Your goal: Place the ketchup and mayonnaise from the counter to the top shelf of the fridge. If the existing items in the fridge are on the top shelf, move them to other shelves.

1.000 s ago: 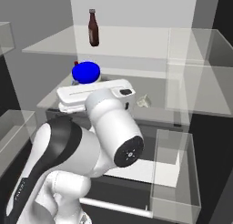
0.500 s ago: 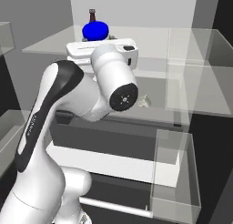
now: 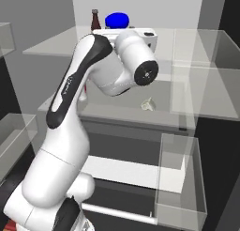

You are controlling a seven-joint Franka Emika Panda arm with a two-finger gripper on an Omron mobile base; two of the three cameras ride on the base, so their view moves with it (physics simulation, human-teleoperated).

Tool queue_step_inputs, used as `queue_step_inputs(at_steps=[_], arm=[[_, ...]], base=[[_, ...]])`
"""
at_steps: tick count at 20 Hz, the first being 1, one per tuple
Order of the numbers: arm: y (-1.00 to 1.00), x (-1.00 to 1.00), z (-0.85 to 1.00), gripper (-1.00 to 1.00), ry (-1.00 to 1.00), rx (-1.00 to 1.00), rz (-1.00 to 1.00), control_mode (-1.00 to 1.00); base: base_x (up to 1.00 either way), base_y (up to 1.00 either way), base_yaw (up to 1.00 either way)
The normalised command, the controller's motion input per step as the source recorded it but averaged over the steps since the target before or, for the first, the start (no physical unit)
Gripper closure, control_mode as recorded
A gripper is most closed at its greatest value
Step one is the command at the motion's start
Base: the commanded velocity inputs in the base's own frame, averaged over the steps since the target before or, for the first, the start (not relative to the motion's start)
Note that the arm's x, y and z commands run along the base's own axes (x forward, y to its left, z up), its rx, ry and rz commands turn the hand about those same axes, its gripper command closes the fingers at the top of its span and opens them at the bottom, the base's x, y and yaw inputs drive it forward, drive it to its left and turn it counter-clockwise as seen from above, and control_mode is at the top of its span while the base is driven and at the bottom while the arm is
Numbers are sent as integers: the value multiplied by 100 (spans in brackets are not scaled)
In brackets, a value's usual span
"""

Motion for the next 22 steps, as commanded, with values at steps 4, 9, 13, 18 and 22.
queue_step_inputs(at_steps=[4, 9, 13, 18, 22], arm=[[0, 96, 0, 100, 14, 0, -5, -100], [-2, 95, 0, 100, 13, 0, -4, -100], [-9, 50, 1, 100, 7, 1, 0, -100], [-2, 5, -1, 100, 0, 0, 0, -100], [-5, 10, -17, 100, 0, 0, 0, -100]], base=[[0, 0, 0], [0, 0, 0], [0, 0, 0], [0, 0, 0], [0, 0, 0]])
